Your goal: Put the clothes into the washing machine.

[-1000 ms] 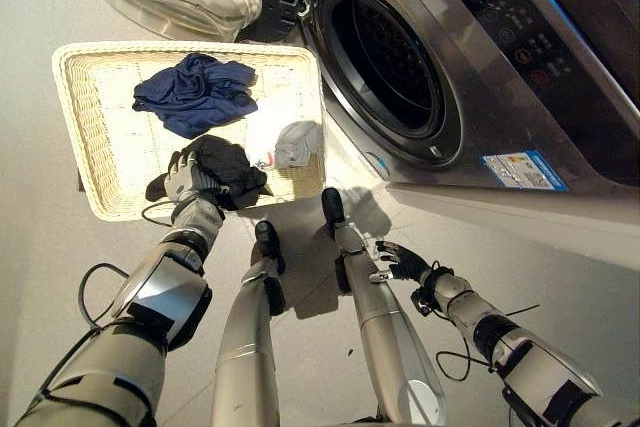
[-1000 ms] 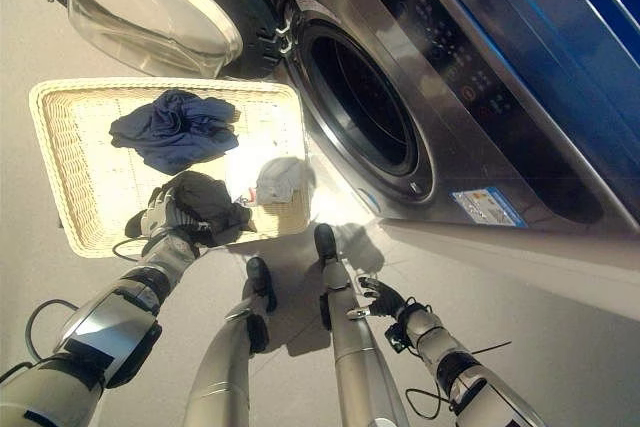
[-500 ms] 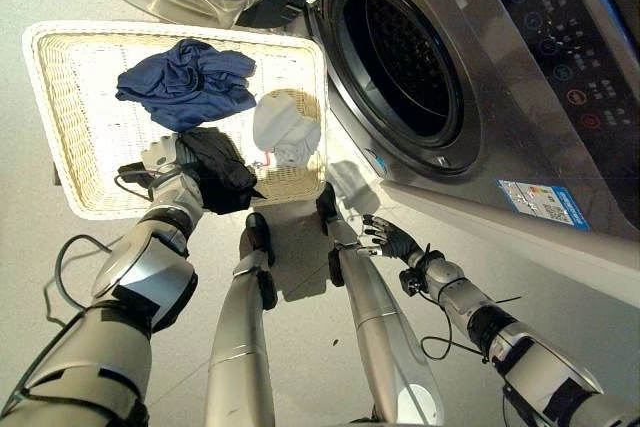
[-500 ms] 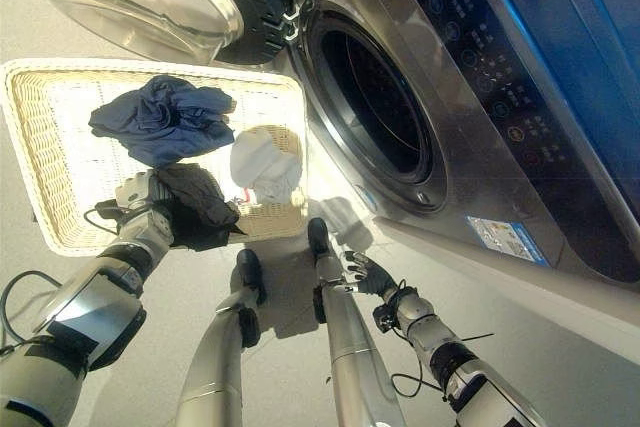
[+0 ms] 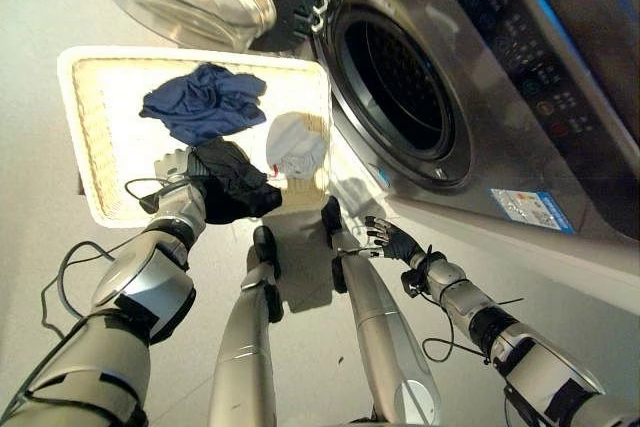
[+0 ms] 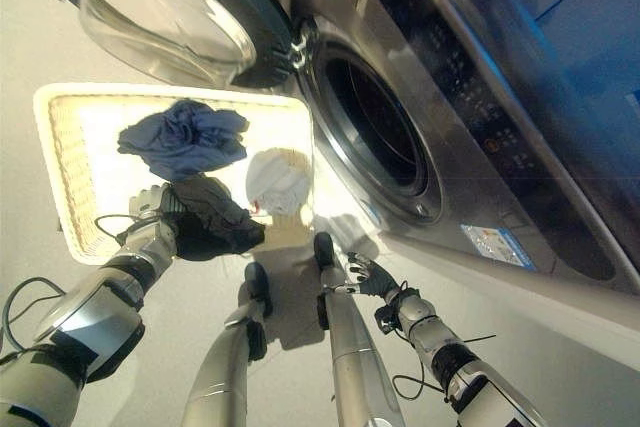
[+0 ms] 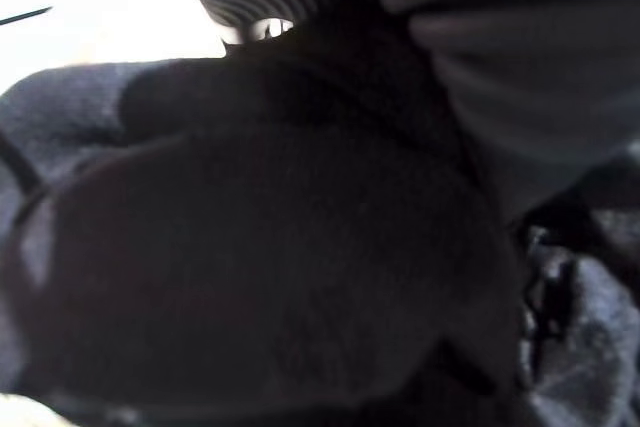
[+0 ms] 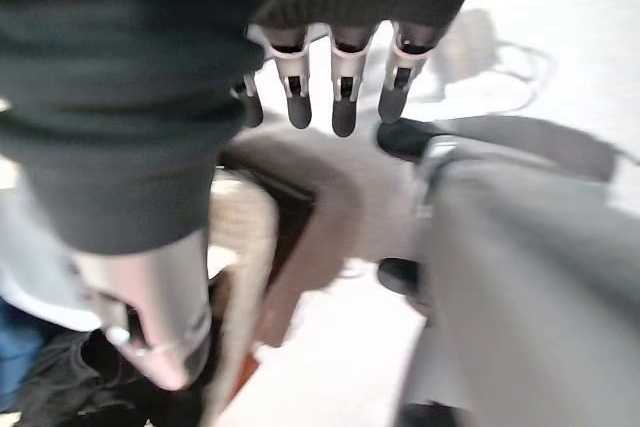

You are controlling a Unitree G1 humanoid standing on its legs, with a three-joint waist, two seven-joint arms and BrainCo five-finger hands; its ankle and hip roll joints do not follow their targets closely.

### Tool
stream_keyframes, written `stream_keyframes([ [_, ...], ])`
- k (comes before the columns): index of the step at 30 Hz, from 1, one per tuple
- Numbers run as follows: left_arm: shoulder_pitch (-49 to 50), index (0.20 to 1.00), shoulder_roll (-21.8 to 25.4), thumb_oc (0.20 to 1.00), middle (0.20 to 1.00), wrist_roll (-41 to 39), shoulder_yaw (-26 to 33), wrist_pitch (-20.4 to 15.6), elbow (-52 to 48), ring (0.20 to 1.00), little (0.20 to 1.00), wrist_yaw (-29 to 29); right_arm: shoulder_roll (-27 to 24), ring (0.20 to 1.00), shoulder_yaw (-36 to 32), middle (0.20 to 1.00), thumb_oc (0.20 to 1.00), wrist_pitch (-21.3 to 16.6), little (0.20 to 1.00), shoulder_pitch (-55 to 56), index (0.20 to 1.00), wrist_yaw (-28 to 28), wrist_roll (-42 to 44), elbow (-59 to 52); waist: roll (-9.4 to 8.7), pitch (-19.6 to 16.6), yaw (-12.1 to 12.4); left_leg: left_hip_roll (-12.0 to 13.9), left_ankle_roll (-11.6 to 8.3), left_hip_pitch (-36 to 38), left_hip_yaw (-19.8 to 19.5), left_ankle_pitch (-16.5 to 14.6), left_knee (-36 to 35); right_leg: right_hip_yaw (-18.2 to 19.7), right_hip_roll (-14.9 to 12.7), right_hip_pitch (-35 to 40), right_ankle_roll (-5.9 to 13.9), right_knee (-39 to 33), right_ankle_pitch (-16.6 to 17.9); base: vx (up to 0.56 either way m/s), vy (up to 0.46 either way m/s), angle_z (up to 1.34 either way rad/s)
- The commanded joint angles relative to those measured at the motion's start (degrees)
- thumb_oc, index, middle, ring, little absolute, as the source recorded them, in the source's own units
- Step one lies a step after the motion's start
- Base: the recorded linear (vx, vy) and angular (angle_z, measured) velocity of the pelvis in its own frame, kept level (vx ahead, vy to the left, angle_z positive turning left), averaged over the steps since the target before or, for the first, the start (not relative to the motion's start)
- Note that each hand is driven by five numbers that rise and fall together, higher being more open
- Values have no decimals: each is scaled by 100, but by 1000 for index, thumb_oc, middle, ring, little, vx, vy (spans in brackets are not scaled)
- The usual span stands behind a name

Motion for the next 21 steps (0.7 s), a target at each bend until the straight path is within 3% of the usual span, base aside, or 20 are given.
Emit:
stream_keyframes([
  [1, 158, 200, 217, 200, 200, -272, 430, -17, -176, 200, 200, 234, -285, 1000, -262, 1000, 1000, -322, 1000, 361, 1000, 18, 335, -429, 408, -130, 82, -125, -302, 19, -163, -107, 264, -11, 341, 404, 186, -496, -39, -13, -51, 18],
  [10, 1161, 200, 495, 200, 200, -1535, 1227, -269, -1753, 200, 200, -338, -367, 1000, -688, 1000, 1000, -140, 1000, 319, 1000, -304, 462, -1593, 743, -130, 452, -36, -442, 907, -423, 294, -591, -336, 290, 1289, 188, -719, -232, -7, -40, 24],
  [12, 1714, 200, 331, 200, 200, -2548, 1566, -735, -2460, 200, 200, -1245, -389, 1000, -762, 1000, 1000, -45, 1000, 215, 1000, -478, 227, -2067, 861, -130, 581, -28, -463, 1095, -487, 367, -790, -460, 251, 1467, 184, -758, -287, -27, 10, 21],
  [14, 1903, 200, 272, 200, 200, -2812, 1609, -849, -2809, 200, 200, -1593, -404, 1000, -814, 1000, 1000, -23, 1000, 190, 1000, -494, 46, -2210, 909, -130, 625, -30, -471, 1136, -505, 394, -849, -486, 232, 1516, 195, -781, -292, -23, 22, 16],
  [18, 2336, 200, 348, 200, 200, -3636, 1576, -823, -4172, 200, 200, -2831, -509, 1000, -750, 1000, 1000, 25, 1000, 76, 1000, -573, -553, -2642, 1100, -130, 710, -34, -475, 1272, -496, 496, -1053, -560, 188, 1654, 211, -860, -313, -31, 67, 16],
  [19, 2361, 200, 419, 200, 200, -3895, 1529, -632, -4753, 200, 200, -3266, -573, 1000, -678, 1000, 1000, 48, 1000, 0, 1000, -561, -671, -2806, 1162, -130, 737, -39, -467, 1286, -491, 527, -1102, -584, 173, 1669, 210, -880, -315, -19, 75, 10],
  [21, 2340, 200, 469, 200, 200, -4086, 1440, -442, -5240, 200, 200, -3612, -564, 1000, -544, 1000, 1000, 42, 1000, -97, 1000, -567, -794, -2907, 1204, -130, 764, -47, -469, 1262, -497, 547, -1109, -610, 151, 1662, 210, -881, -322, -20, 57, 14],
])
